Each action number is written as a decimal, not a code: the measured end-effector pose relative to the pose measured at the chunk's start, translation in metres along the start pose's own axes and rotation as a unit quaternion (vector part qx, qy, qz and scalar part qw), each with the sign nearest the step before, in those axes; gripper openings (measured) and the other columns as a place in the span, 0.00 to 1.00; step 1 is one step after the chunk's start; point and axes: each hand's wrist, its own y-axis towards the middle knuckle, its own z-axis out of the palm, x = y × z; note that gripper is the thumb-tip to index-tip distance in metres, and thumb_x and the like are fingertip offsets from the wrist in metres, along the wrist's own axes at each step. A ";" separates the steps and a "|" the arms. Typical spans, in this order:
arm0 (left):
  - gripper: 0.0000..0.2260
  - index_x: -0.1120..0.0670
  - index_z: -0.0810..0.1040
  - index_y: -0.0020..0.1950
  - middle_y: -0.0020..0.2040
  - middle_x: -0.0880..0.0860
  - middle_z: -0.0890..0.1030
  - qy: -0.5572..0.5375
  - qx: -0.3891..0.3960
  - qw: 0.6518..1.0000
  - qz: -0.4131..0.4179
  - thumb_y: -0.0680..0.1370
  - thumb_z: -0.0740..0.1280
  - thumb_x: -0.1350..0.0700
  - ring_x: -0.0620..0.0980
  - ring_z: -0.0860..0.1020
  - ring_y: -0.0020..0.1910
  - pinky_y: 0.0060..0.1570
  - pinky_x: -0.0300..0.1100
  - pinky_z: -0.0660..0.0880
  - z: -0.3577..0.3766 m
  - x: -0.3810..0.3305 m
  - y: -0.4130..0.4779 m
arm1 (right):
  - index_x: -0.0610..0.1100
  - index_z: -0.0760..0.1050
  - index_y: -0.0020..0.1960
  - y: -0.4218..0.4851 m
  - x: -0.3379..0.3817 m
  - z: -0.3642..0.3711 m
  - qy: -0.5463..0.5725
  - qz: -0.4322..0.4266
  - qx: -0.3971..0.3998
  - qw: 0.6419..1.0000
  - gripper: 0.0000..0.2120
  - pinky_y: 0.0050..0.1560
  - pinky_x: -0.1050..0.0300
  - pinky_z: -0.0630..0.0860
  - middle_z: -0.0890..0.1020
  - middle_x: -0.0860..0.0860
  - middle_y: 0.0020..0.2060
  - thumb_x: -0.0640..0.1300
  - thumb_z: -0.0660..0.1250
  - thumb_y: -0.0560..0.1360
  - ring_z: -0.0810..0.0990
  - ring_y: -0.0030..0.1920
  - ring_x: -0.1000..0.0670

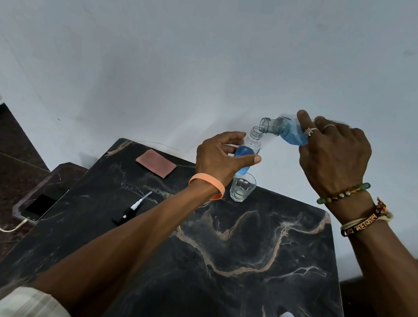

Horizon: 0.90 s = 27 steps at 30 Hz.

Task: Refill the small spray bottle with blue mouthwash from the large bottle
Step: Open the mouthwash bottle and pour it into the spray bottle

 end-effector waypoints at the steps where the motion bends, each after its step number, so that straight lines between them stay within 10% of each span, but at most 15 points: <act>1: 0.24 0.52 0.81 0.57 0.53 0.48 0.83 0.001 0.000 1.000 0.000 0.63 0.81 0.51 0.37 0.80 0.42 0.37 0.23 0.73 0.000 0.000 0.000 | 0.42 0.73 0.68 0.000 0.000 0.000 0.001 0.000 0.000 1.000 0.24 0.47 0.46 0.74 0.82 0.38 0.54 0.37 0.67 0.72 0.80 0.51 0.34; 27: 0.25 0.52 0.81 0.58 0.54 0.48 0.83 0.005 0.000 1.000 0.002 0.63 0.81 0.49 0.38 0.80 0.43 0.39 0.24 0.75 0.001 0.001 0.002 | 0.43 0.72 0.70 0.001 -0.001 0.001 -0.005 0.001 0.007 1.000 0.24 0.47 0.46 0.73 0.82 0.39 0.55 0.39 0.66 0.73 0.80 0.51 0.35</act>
